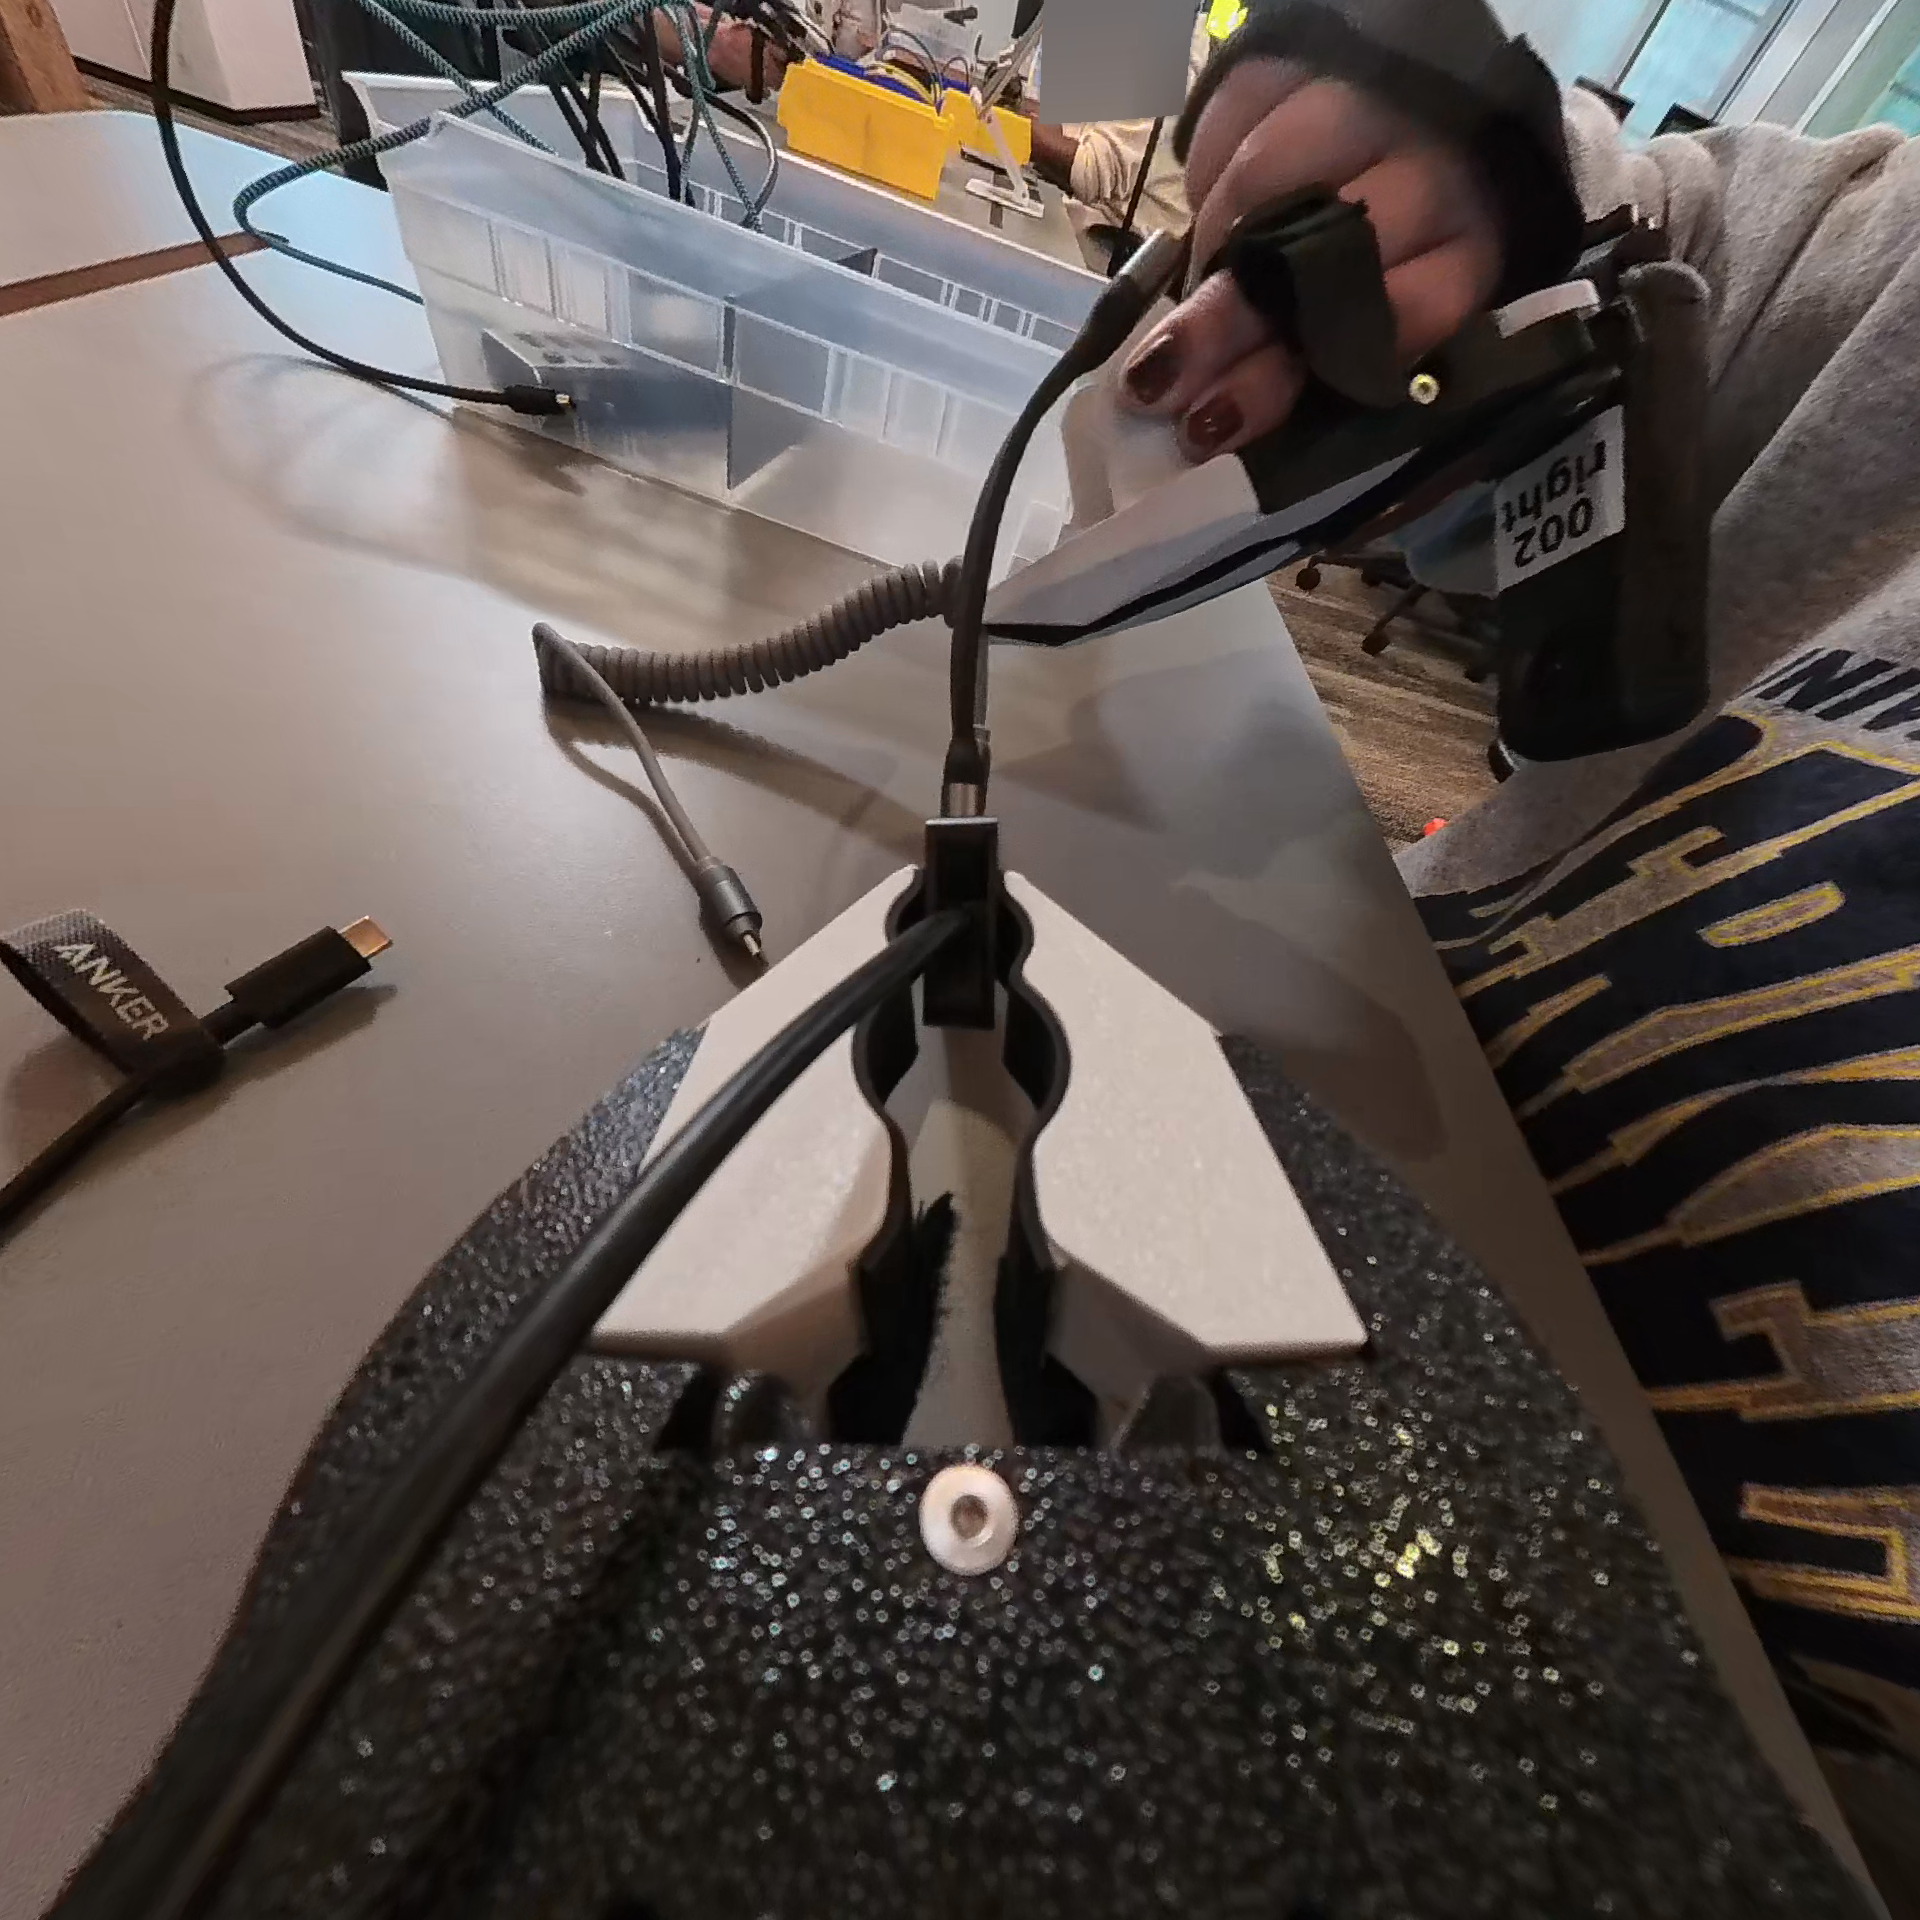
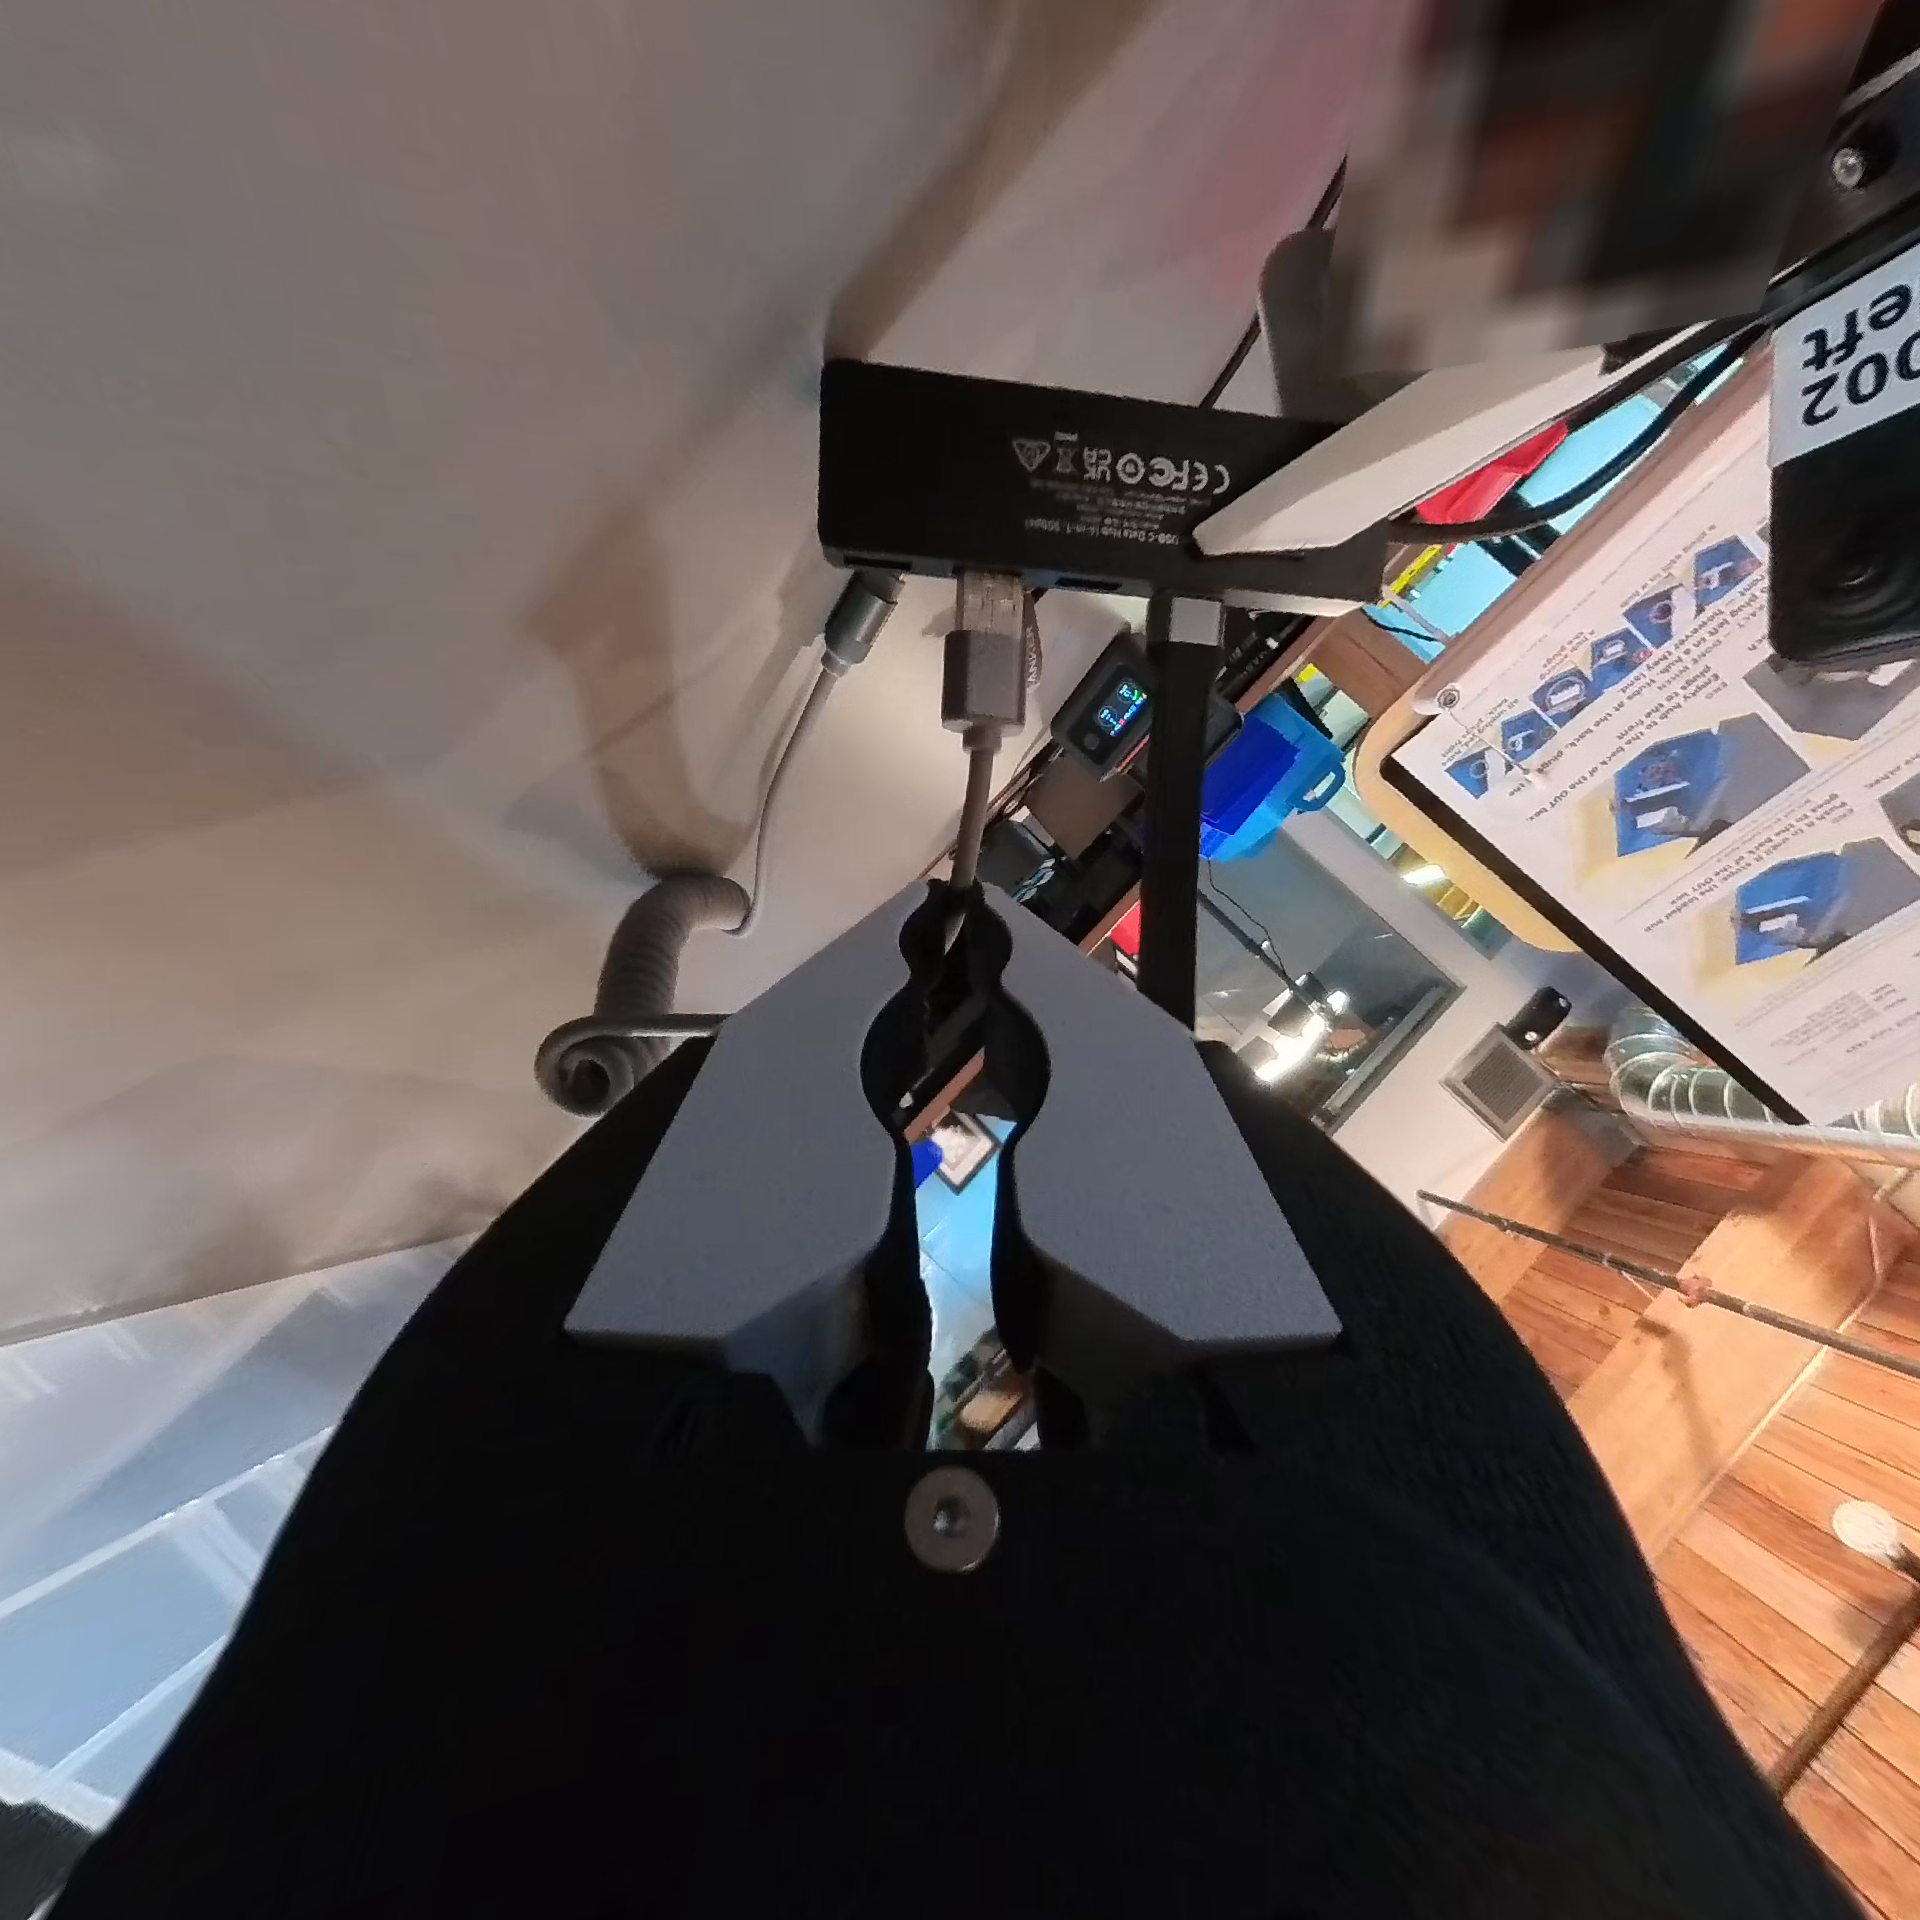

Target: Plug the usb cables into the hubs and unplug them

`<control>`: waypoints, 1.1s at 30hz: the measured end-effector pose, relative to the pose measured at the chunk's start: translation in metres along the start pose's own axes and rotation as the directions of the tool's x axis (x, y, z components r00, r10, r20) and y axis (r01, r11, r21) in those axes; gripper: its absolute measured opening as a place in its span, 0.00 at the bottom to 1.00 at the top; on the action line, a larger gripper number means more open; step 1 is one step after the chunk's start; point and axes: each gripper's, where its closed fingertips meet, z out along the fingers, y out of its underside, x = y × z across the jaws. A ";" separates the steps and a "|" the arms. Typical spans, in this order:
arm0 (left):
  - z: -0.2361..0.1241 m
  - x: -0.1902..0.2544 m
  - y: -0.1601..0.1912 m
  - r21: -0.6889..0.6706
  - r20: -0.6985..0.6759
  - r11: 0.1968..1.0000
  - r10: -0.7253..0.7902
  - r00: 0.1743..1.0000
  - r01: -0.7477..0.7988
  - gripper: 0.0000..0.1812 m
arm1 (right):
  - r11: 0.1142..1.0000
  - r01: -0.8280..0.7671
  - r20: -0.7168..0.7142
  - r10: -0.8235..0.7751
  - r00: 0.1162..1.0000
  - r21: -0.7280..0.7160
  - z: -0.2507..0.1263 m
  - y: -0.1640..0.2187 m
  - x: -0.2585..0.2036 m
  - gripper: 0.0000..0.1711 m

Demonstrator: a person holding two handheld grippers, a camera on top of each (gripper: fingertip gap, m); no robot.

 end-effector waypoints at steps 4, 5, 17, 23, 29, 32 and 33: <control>0.000 0.000 0.000 0.000 0.000 1.000 0.001 1.000 -0.001 0.05 | 1.000 0.019 -0.004 -0.019 1.000 -0.006 0.001 0.000 0.001 0.00; 0.000 0.000 0.000 0.000 0.000 1.000 0.000 1.000 0.000 0.05 | 1.000 0.017 -0.003 -0.017 1.000 -0.005 0.001 0.000 0.001 0.00; 0.000 0.001 0.000 0.002 0.001 1.000 -0.003 1.000 0.003 0.05 | 1.000 0.000 0.022 0.001 1.000 -0.029 0.006 0.002 -0.003 0.00; 0.000 0.001 -0.001 -0.001 0.003 1.000 0.003 1.000 -0.003 0.05 | 0.997 -0.037 0.039 0.040 0.998 -0.066 0.016 0.004 -0.007 0.01; 0.000 -0.001 0.000 0.007 0.007 1.000 -0.025 1.000 0.025 0.05 | 0.940 -0.335 -0.029 0.333 0.942 -0.070 0.014 0.014 -0.005 0.01; -0.001 -0.002 -0.001 0.010 0.005 0.999 -0.046 0.999 0.046 0.05 | 0.829 -0.560 -0.044 0.559 0.828 0.001 0.006 0.014 -0.009 0.01; -0.001 -0.002 -0.001 0.012 0.005 0.998 -0.057 0.998 0.056 0.05 | 0.789 -0.612 -0.052 0.614 0.788 0.041 0.001 0.011 -0.008 0.01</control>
